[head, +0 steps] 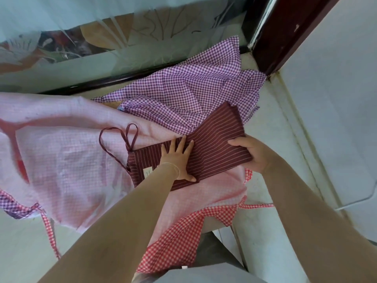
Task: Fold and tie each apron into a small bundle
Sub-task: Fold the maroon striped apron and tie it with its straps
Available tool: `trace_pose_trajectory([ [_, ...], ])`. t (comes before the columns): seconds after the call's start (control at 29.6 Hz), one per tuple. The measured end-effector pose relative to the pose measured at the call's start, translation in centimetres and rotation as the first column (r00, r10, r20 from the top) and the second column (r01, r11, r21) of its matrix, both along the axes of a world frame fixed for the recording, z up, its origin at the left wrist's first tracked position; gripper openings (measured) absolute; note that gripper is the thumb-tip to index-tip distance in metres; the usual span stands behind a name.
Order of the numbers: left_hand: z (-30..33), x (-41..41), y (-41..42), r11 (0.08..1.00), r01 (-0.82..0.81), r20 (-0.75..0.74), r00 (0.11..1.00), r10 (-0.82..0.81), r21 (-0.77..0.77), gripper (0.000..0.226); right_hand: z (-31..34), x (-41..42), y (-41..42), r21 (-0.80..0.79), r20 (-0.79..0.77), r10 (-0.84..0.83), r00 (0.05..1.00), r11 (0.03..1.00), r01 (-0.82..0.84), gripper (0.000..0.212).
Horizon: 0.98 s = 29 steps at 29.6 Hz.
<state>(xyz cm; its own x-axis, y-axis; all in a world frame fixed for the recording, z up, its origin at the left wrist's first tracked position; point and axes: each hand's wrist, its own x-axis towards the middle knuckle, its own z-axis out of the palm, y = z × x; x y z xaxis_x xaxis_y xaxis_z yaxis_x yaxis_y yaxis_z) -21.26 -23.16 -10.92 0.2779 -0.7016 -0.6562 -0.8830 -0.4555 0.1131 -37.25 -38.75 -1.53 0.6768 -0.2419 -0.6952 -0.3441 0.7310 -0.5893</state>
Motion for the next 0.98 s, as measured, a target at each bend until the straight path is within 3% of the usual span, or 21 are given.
trace_pose_trajectory([
  [0.07,0.6,1.3,1.1,0.977,-0.124,-0.132,0.986,0.102,-0.175,0.098,0.8,2.7,2.7,-0.053,0.054,0.147,0.988,0.988,-0.145,0.048],
  [0.1,0.7,1.7,1.8,0.918,-0.271,-0.264,0.945,0.195,-0.291,0.072,1.0,3.7,4.1,-0.162,0.018,0.238,0.971,0.959,-0.232,0.050],
  [0.14,0.8,2.0,2.6,0.797,-0.495,-0.427,0.840,0.336,-0.346,0.043,1.0,4.7,5.4,-0.322,-0.071,0.335,0.940,0.884,-0.339,0.053],
  [0.17,1.0,2.6,4.3,0.599,-0.741,-0.586,0.641,0.495,-0.304,0.021,0.9,6.1,7.1,-0.461,-0.157,0.403,0.901,0.777,-0.428,0.059],
  [0.2,1.6,2.8,5.6,0.372,-0.915,-0.721,0.363,0.590,-0.157,0.019,0.6,7.1,8.7,-0.558,-0.226,0.430,0.874,0.678,-0.478,0.065],
  [0.24,2.3,2.8,6.9,0.172,-0.985,-0.779,0.084,0.622,0.031,0.027,0.1,8.1,10.5,-0.604,-0.258,0.442,0.859,0.620,-0.500,0.070],
  [0.27,2.6,2.8,8.2,0.036,-0.983,-0.784,-0.119,0.609,0.178,0.038,-0.6,8.8,12.3,-0.625,-0.264,0.459,0.848,0.588,-0.513,0.073],
  [0.3,3.1,2.8,9.8,-0.051,-0.967,-0.767,-0.229,0.600,0.249,0.050,-1.7,9.6,14.4,-0.644,-0.269,0.492,0.828,0.547,-0.535,0.074],
  [0.37,3.7,2.8,11.5,-0.149,-0.946,-0.733,-0.317,0.602,0.287,0.058,-4.0,10.5,17.9,-0.670,-0.341,0.567,0.750,0.413,-0.617,0.079],
  [0.41,3.8,2.8,12.2,-0.172,-0.945,-0.725,-0.325,0.607,0.279,0.056,-5.0,10.7,19.4,-0.668,-0.396,0.600,0.695,0.332,-0.666,0.081],
  [0.47,3.8,2.7,12.6,-0.143,-0.967,-0.708,-0.252,0.660,0.211,0.049,-6.7,10.5,21.2,-0.664,-0.462,0.643,0.611,0.205,-0.719,0.086],
  [0.57,2.9,2.6,12.1,0.093,-0.996,-0.611,0.066,0.789,0.012,0.038,-7.7,9.7,21.7,-0.643,-0.419,0.681,0.600,0.243,-0.726,0.075],
  [0.64,2.6,2.8,11.6,0.159,-0.985,-0.495,0.175,0.851,-0.074,0.034,-7.5,9.5,21.5,-0.655,-0.386,0.667,0.638,0.289,-0.698,0.044],
  [0.71,2.0,3.3,11.1,0.131,-0.986,-0.431,0.163,0.888,-0.104,0.030,-7.3,8.9,20.6,-0.778,-0.374,0.576,0.727,0.232,-0.584,0.018],
  [0.78,1.3,3.9,11.1,0.102,-0.988,-0.430,0.143,0.891,-0.116,0.029,-7.8,8.4,18.9,-0.887,-0.383,0.475,0.792,0.051,-0.460,0.027],
  [0.88,0.8,4.4,11.6,0.148,-0.982,-0.433,0.183,0.883,-0.114,0.038,-8.8,8.1,16.1,-0.819,-0.565,0.386,0.729,-0.154,-0.553,0.040],
  [0.91,0.7,4.6,11.8,0.147,-0.982,-0.439,0.185,0.879,-0.119,0.039,-9.1,8.0,15.5,-0.790,-0.606,0.342,0.718,-0.156,-0.593,0.042],
  [0.98,0.5,4.8,12.0,0.129,-0.982,-0.450,0.178,0.875,-0.138,0.038,-9.4,7.9,14.8,-0.807,-0.585,0.218,0.781,-0.061,-0.587,0.047],
])
